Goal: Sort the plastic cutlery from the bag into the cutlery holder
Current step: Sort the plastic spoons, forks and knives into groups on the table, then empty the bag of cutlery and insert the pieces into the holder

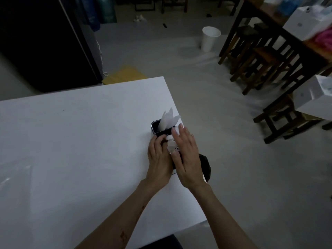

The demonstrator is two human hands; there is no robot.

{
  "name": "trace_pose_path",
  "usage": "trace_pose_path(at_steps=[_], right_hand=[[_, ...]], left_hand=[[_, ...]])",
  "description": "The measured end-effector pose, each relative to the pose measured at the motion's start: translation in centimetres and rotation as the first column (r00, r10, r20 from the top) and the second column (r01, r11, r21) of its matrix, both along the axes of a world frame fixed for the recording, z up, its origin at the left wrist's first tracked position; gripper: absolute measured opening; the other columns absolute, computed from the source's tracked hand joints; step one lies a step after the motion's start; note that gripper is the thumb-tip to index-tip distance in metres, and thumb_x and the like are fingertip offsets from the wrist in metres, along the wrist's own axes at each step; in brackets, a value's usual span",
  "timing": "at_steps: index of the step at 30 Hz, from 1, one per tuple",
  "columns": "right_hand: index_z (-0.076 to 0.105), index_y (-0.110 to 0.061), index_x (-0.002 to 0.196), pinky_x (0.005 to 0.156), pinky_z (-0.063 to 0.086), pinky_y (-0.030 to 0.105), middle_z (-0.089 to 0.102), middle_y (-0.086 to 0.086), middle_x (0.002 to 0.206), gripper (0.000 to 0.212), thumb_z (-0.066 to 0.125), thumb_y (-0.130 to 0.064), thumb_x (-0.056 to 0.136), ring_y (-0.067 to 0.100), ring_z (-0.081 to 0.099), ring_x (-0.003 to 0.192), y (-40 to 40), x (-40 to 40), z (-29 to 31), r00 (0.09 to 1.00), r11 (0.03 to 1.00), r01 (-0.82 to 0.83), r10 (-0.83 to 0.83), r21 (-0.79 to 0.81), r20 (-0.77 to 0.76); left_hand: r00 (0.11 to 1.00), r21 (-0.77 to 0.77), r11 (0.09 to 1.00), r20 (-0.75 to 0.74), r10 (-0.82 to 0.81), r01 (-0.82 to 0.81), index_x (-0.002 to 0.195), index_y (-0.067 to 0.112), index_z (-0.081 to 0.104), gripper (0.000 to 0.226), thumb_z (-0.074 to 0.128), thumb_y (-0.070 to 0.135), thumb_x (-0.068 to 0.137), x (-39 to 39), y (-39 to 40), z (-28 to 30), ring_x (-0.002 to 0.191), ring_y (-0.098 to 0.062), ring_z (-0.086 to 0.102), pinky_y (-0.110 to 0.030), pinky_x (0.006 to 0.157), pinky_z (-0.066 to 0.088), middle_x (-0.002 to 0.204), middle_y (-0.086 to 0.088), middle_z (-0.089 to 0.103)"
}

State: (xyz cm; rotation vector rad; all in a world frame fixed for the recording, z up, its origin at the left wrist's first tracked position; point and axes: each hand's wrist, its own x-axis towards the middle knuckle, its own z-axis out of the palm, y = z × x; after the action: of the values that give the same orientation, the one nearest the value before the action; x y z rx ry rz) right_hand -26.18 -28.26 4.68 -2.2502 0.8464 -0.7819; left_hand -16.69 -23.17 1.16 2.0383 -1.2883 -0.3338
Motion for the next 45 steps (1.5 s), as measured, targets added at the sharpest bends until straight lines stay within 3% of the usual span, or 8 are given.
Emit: trace_pose_path(at_steps=[4,7,17,21,25,32,36,45], right_hand=[[0.018,-0.031,0.154,0.124,0.005,0.043,0.013,-0.004,0.164,0.050,0.019,-0.039,0.105,0.013,0.002,0.152,-0.4,0.0,-1.0,0.987,1.000,-0.001,0.000,-0.004,-0.158],[0.015,-0.030,0.155,0.124,0.006,0.042,0.009,-0.004,0.165,0.050,0.019,-0.033,0.105,0.011,-0.001,0.152,-0.5,-0.1,-1.9,0.979,1.000,0.023,-0.024,-0.003,-0.200],[0.029,-0.014,0.154,0.123,0.001,0.048,0.019,0.007,0.162,0.056,0.017,-0.039,0.105,0.017,0.011,0.152,1.6,3.1,-0.3,0.945,0.956,0.153,-0.215,-0.249,-0.245],[0.033,-0.008,0.151,0.124,0.007,0.045,0.023,0.008,0.161,0.051,0.032,-0.027,0.104,0.020,0.015,0.151,4.9,8.3,0.4,0.994,0.979,-0.043,0.022,-0.200,-0.107],[0.035,-0.012,0.151,0.124,0.011,0.036,0.026,0.005,0.161,0.049,0.036,-0.025,0.104,0.016,0.019,0.150,10.4,14.3,-1.7,0.937,0.941,-0.318,0.293,-0.117,-0.191],[0.037,-0.021,0.148,0.109,0.040,0.032,0.045,-0.001,0.149,0.048,0.047,-0.022,0.101,0.017,0.043,0.134,21.1,23.1,-6.2,0.698,0.781,-0.546,0.624,0.302,-0.352],[0.040,-0.012,0.143,0.103,0.042,0.033,0.053,0.008,0.136,0.048,0.053,-0.026,0.099,0.024,0.054,0.120,26.3,28.3,-7.3,0.689,0.726,-0.352,0.628,0.591,-0.362],[0.059,-0.009,0.109,0.086,0.050,0.031,0.064,0.006,0.104,0.029,0.060,-0.034,0.095,0.025,0.062,0.100,31.2,33.9,-8.0,0.844,0.659,0.118,0.327,0.743,-0.425]], left_hand=[[0.992,0.049,0.993,0.068,-0.110,0.107,0.145,0.011,0.025,0.061,0.054,0.027,0.093,0.6,0.4,-0.6,0.147,-0.024,-0.001,-0.047,0.117,0.023,0.157,-0.010,0.010],[0.969,-0.012,0.982,-0.159,-0.190,0.191,0.149,0.018,0.021,0.055,0.043,0.027,0.100,0.9,1.6,0.0,0.146,-0.012,-0.017,-0.038,0.121,0.010,0.161,0.002,-0.008],[0.967,0.067,0.967,-0.089,-0.239,0.245,0.150,0.020,0.004,0.055,0.032,0.021,0.104,4.7,6.9,-0.1,0.140,0.010,-0.018,-0.017,0.117,-0.005,0.156,0.017,-0.012],[0.992,0.121,0.992,0.113,-0.061,0.047,0.152,0.017,0.013,0.055,0.035,0.026,0.102,9.2,11.7,-1.8,0.148,-0.014,-0.009,-0.032,0.119,0.000,0.161,0.002,-0.005],[0.970,0.121,0.963,0.061,0.235,-0.241,0.150,0.016,0.024,0.054,0.042,0.019,0.099,14.3,18.8,-2.3,0.148,-0.016,-0.003,-0.039,0.119,0.005,0.161,0.001,0.005],[0.763,0.330,0.698,0.133,0.632,-0.636,0.144,0.000,0.034,0.052,0.048,0.013,0.095,22.9,33.9,-5.5,0.146,-0.037,0.006,-0.048,0.116,0.009,0.156,-0.020,0.019],[0.808,0.543,0.658,0.070,0.584,-0.522,0.148,0.007,0.026,0.052,0.033,0.029,0.101,25.0,38.8,-7.1,0.147,-0.036,0.004,-0.048,0.118,0.010,0.159,-0.016,0.012],[0.877,0.493,0.754,0.042,0.478,-0.434,0.151,0.018,0.012,0.079,-0.006,0.052,0.082,24.8,40.8,-8.7,0.142,-0.020,-0.017,-0.032,0.115,-0.006,0.155,0.002,-0.011]])
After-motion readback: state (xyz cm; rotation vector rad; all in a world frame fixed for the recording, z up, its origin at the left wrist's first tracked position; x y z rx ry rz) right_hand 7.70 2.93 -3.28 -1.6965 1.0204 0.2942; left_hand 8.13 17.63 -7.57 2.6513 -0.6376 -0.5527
